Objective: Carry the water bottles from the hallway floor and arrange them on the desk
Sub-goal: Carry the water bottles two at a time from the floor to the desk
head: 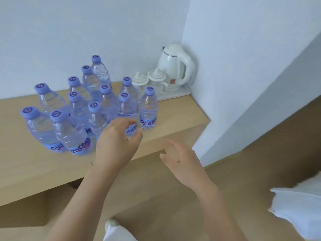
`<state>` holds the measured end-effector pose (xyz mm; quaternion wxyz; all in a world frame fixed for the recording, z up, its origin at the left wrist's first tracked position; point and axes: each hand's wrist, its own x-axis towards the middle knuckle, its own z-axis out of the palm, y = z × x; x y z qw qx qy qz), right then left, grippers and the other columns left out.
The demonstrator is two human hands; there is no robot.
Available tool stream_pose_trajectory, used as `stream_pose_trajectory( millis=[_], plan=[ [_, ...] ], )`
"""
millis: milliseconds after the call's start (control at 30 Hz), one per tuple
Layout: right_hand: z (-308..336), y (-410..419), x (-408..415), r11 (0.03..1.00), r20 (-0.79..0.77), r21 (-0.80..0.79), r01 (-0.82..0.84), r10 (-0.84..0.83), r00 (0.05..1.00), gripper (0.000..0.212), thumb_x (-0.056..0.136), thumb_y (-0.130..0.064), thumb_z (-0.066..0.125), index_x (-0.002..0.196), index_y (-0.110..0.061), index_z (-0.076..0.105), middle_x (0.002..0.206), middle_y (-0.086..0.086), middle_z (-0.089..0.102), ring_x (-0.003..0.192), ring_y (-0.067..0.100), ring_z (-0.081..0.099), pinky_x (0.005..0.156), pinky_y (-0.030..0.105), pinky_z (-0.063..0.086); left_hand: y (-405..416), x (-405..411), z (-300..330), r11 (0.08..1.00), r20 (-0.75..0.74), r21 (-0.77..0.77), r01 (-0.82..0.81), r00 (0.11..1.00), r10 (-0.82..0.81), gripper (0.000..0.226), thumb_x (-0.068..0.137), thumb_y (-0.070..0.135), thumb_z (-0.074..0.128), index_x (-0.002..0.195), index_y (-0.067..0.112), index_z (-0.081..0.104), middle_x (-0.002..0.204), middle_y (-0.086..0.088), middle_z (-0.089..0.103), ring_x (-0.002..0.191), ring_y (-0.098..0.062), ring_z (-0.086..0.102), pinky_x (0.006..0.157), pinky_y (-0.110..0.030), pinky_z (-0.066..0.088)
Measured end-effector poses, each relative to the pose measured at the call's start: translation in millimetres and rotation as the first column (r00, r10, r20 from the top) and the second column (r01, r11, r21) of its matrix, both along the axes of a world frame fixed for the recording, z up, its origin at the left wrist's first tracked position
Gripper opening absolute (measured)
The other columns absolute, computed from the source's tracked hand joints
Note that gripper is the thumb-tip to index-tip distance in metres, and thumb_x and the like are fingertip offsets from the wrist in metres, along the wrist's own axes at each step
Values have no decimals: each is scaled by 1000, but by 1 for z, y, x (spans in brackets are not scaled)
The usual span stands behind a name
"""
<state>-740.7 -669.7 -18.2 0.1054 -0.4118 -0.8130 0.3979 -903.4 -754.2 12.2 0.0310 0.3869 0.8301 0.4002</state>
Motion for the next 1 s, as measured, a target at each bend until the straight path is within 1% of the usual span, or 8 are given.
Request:
stream_pose_trajectory(
  millis=[133, 233, 333, 467, 600, 767, 867, 1000],
  plan=[
    [3, 24, 96, 991, 20, 13, 130, -131, 991, 53, 91, -42, 53, 139, -27, 39, 139, -13, 39, 124, 7, 40, 96, 21, 30, 47, 85, -8, 973, 22, -117, 198, 980, -197, 29, 80, 33, 66, 106, 21, 66, 98, 6, 61, 73, -16, 53, 71, -26, 37],
    [4, 44, 165, 965, 59, 40, 258, -260, 964, 53, 91, -39, 54, 139, -23, 39, 142, -9, 39, 127, 9, 37, 100, 24, 32, 85, 150, -13, 919, 52, -129, 373, 928, -369, 30, 81, 34, 64, 108, 21, 65, 103, 2, 64, 88, -17, 60, 74, -31, 46],
    [6, 61, 229, 924, 105, 84, 374, -381, 919, 56, 90, -40, 55, 140, -20, 39, 143, -5, 39, 131, 10, 35, 98, 20, 28, 120, 212, -17, 854, 64, -166, 493, 870, -489, 31, 84, 39, 60, 113, 28, 62, 101, 11, 61, 77, -5, 52, 64, -23, 38],
    [5, 77, 297, 842, 130, 96, 531, -539, 832, 57, 89, -47, 52, 140, -26, 38, 145, -10, 36, 132, 8, 34, 96, 23, 30, 168, 277, -22, 747, 83, -217, 628, 774, -627, 31, 86, 39, 59, 115, 28, 61, 114, 12, 59, 88, -7, 53, 72, -24, 37],
    [2, 105, 342, 768, 162, 118, 629, -640, 751, 57, 90, -46, 52, 140, -23, 38, 145, -6, 38, 130, 13, 38, 101, 31, 37, 223, 322, -30, 626, 66, -272, 731, 663, -745, 34, 86, 41, 58, 116, 26, 60, 116, 11, 59, 95, -11, 55, 76, -25, 37],
    [-2, 161, 381, 682, 240, 145, 717, -727, 643, 55, 91, -45, 51, 139, -19, 40, 140, -3, 44, 127, 14, 40, 95, 29, 36, 309, 364, -42, 496, 62, -310, 811, 538, -841, 31, 86, 44, 57, 112, 27, 61, 117, 11, 59, 102, -12, 56, 80, -26, 38],
    [2, 207, 401, 643, 303, 199, 739, -758, 578, 48, 93, -43, 49, 132, -16, 45, 132, -1, 48, 123, 15, 40, 89, 26, 33, 373, 388, -41, 358, 89, -381, 853, 419, -904, 35, 88, 44, 55, 117, 25, 58, 118, 8, 58, 104, -12, 54, 81, -24, 36],
    [7, 258, 424, 605, 344, 190, 773, -779, 525, 48, 93, -42, 48, 133, -15, 44, 136, 2, 46, 126, 17, 37, 94, 28, 34, 449, 420, -34, 202, 80, -409, 890, 256, -963, 39, 89, 42, 54, 123, 22, 56, 122, 6, 58, 108, -13, 54, 83, -23, 36]
  ],
)
